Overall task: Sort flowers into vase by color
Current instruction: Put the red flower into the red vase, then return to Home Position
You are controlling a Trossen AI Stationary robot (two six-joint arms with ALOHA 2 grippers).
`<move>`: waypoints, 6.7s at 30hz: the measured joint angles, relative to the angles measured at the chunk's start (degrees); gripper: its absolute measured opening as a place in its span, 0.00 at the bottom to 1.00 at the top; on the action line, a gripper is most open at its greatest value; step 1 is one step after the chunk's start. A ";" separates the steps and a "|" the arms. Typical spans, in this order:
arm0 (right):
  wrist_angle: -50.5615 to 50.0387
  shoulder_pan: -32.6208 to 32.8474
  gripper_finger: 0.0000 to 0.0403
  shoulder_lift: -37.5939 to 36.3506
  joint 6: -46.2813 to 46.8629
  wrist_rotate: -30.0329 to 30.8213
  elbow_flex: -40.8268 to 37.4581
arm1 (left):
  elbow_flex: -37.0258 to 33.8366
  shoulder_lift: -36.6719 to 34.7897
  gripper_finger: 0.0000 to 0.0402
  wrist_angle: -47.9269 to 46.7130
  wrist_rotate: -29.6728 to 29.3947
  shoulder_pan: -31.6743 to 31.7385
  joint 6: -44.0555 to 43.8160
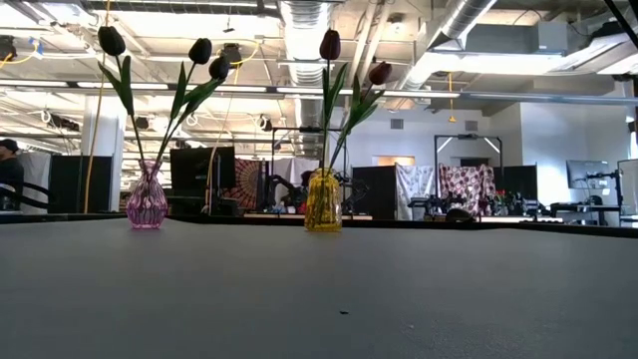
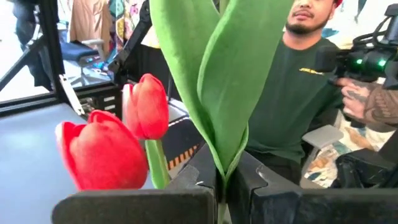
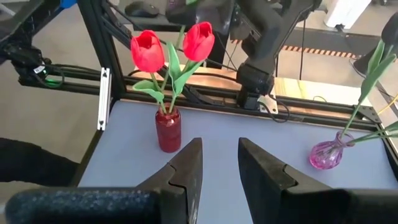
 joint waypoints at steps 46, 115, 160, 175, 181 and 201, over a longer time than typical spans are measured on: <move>0.58 0.31 0.32 0.00 -0.06 -0.04 0.00 | 3.06 -0.20 0.00 -7.52 -5.48 0.00 1.35; -1.37 -0.24 0.32 -0.06 -0.60 -0.10 0.00 | 8.28 -0.19 0.55 -31.63 -10.42 0.02 -29.22; 10.87 -11.99 0.32 -52.65 -8.34 4.32 -59.02 | 5.91 -0.24 0.55 -6.37 -62.57 0.00 10.54; 49.40 -22.69 0.32 -78.30 1.91 -0.44 -108.51 | -5.60 -0.24 0.55 6.08 -59.35 7.54 14.01; 55.69 -24.48 0.32 -79.45 3.38 -2.18 -114.79 | -11.75 -0.21 0.55 12.36 -50.98 14.24 11.35; 66.17 -27.13 0.32 -79.40 9.60 -3.30 -125.88 | -28.16 -0.26 0.55 31.76 -41.44 20.61 2.76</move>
